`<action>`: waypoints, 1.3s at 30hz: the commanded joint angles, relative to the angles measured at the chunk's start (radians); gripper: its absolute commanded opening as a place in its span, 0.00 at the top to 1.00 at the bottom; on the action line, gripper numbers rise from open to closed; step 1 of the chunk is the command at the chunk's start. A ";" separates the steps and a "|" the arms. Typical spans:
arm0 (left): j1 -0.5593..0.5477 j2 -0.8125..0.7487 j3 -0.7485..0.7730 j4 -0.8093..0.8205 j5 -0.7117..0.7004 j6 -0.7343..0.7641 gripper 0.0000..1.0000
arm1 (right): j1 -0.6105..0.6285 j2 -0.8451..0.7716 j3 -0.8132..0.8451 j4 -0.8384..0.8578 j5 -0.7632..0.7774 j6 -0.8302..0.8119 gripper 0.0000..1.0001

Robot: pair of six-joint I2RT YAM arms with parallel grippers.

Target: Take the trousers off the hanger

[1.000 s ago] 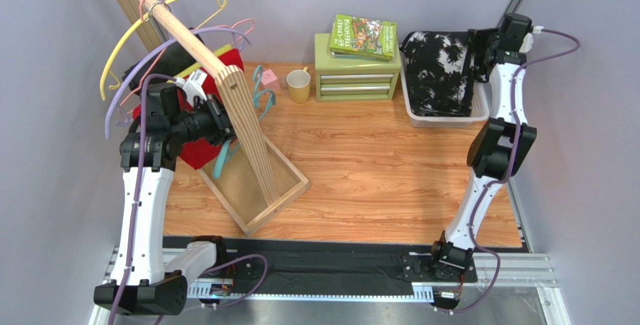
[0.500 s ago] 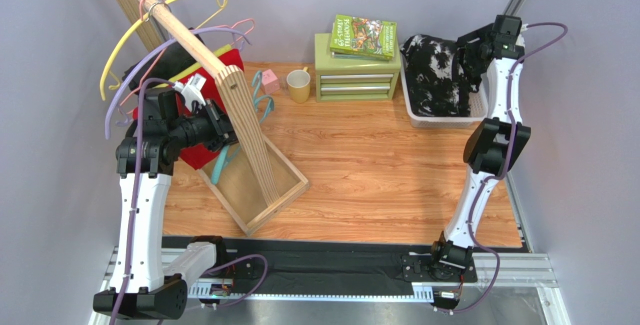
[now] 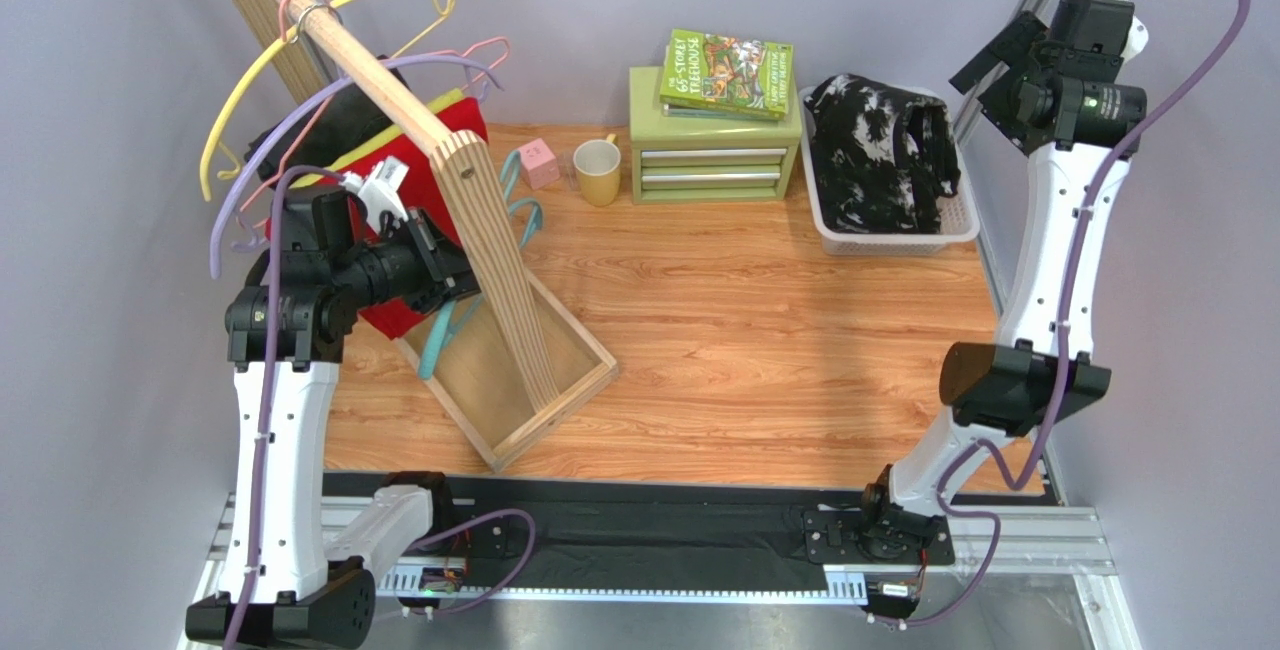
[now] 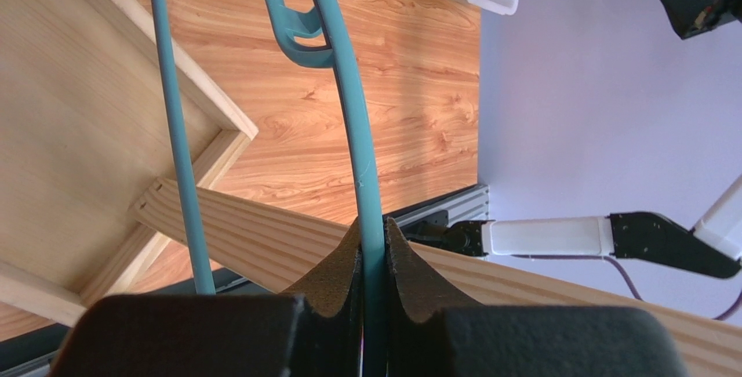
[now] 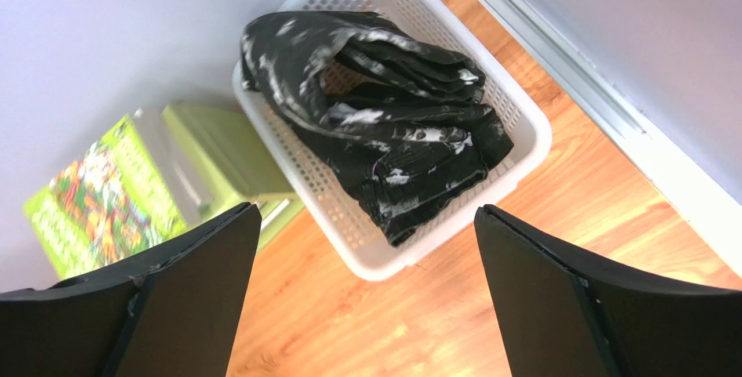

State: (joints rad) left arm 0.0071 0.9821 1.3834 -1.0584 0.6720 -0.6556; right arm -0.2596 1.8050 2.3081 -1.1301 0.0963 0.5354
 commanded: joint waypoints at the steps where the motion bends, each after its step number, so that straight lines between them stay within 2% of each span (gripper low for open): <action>1: -0.002 -0.034 0.019 0.012 0.017 -0.032 1.00 | 0.069 -0.105 -0.076 0.042 -0.081 -0.156 0.01; 3: -0.004 -0.051 0.020 0.012 0.012 -0.044 1.00 | 0.111 -0.159 -0.166 0.132 -0.273 -0.181 0.02; 7: -0.004 -0.092 0.022 -0.002 0.012 -0.067 1.00 | 0.215 -0.240 -0.328 0.323 -0.493 -0.164 0.03; 13: -0.002 -0.160 0.013 -0.045 -0.017 -0.076 1.00 | 0.518 -0.268 -0.433 0.461 -0.582 -0.135 0.04; 19: -0.004 -0.142 0.090 -0.044 0.001 -0.056 1.00 | 0.718 -0.324 -0.555 0.520 -0.553 -0.094 0.05; 23: 0.001 -0.073 0.219 -0.120 -0.006 -0.007 1.00 | 0.737 -0.372 -0.602 0.517 -0.549 -0.080 0.05; 27: 0.043 -0.013 0.313 -0.156 0.032 0.001 1.00 | 0.735 -0.432 -0.615 0.437 -0.521 -0.118 0.05; 33: 0.102 0.003 0.319 -0.069 0.144 -0.084 1.00 | 0.737 -0.516 -0.680 0.401 -0.498 -0.140 0.05; 39: 0.136 0.007 0.359 0.017 0.186 -0.153 1.00 | 0.737 -0.532 -0.694 0.369 -0.517 -0.147 0.05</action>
State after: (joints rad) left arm 0.1226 0.9916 1.6875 -1.1221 0.7815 -0.6914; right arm 0.4770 1.2858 1.6291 -0.7361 -0.4206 0.4137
